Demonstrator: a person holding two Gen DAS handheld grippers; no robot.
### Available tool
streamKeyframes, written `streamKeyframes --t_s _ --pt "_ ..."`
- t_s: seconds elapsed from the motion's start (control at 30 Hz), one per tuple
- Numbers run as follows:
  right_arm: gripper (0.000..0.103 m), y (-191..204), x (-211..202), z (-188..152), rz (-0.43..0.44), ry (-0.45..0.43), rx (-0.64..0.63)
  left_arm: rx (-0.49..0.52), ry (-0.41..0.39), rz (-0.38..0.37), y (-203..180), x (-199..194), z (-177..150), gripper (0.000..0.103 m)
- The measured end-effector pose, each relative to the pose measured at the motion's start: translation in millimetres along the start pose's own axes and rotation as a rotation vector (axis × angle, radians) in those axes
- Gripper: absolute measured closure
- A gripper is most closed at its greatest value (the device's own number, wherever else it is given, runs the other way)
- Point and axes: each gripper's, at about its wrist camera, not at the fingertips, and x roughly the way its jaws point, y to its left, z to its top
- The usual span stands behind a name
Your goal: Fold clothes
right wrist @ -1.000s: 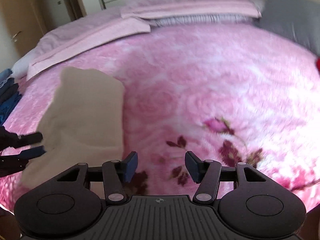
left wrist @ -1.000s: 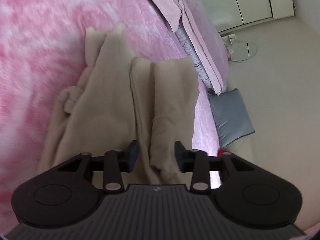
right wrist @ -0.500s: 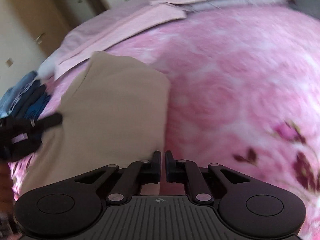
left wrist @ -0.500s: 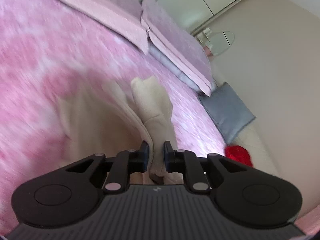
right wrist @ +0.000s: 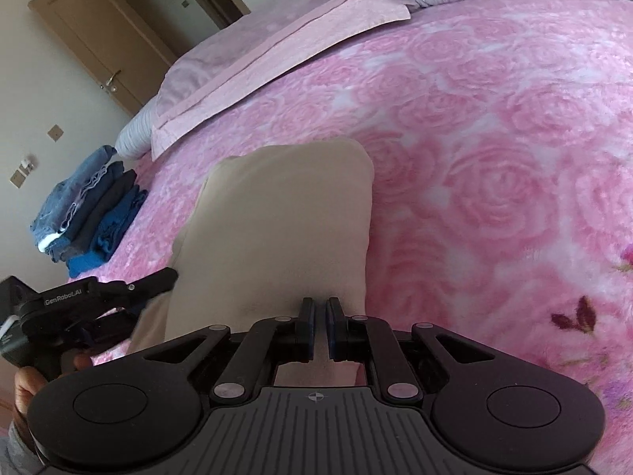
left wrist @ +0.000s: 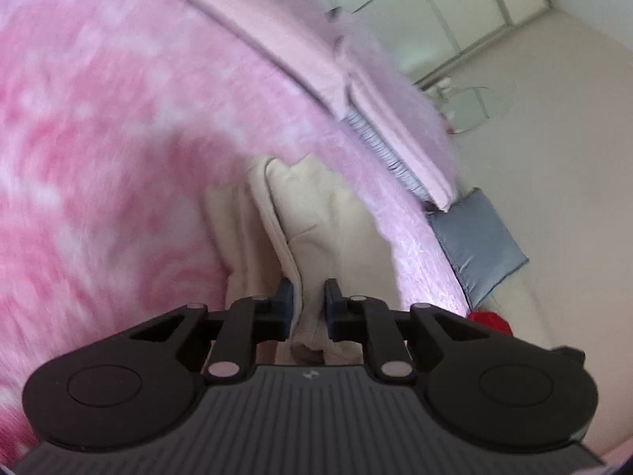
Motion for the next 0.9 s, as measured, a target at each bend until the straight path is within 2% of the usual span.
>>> streamKeyframes --t_s 0.13,0.27,0.4,0.47,0.5,0.53,0.6,0.67,0.77,0.8,0.87,0.9 --pt "0.094 6.6 5.7 -0.8 0.009 -0.006 -0.03 0.043 -0.011 0.035 3.3 -0.3 -1.2 0.09" --pt "0.094 9.8 7.3 -4.5 0.008 -0.022 -0.064 -0.001 -0.056 0.043 6.8 -5.1 -8.8 0.084" --pt "0.093 2.9 -3.8 -8.0 0.037 -0.053 -0.012 0.001 -0.092 0.077 -10.7 -29.1 -9.2 0.085" --pt "0.091 -2.4 -7.3 -10.7 0.052 -0.062 0.029 0.015 -0.106 0.056 -21.5 -41.6 -14.6 0.074" --pt "0.091 -3.7 -7.5 -12.0 0.055 -0.066 0.041 0.018 -0.097 0.057 -25.5 -43.0 -18.4 0.072" --pt "0.091 -3.8 -6.2 -13.1 0.053 -0.07 0.045 0.027 -0.084 0.075 -27.3 -40.6 -21.9 0.072" --pt "0.09 0.5 -1.9 -13.9 0.036 -0.075 0.026 0.065 -0.043 0.167 -24.2 -23.5 -27.6 0.073" --pt "0.089 5.8 0.3 -12.6 0.016 -0.074 -0.004 0.084 -0.012 0.239 -21.1 -11.0 -32.8 0.068" --pt "0.088 6.9 -11.4 -14.6 0.003 -0.067 -0.008 0.02 -0.04 0.229 -19.4 -22.5 -38.4 0.069" --pt "0.084 6.8 -16.2 -15.6 0.0 -0.064 -0.008 0.035 -0.058 0.248 -25.9 -31.2 -41.6 0.069" --pt "0.061 3.8 -27.8 -23.9 0.002 -0.071 0.008 0.045 -0.093 0.277 -37.9 -50.9 -50.7 0.071" --pt "0.045 0.5 -34.1 -30.7 0.007 -0.077 0.024 0.017 -0.097 0.264 -40.2 -60.2 -57.2 0.071"
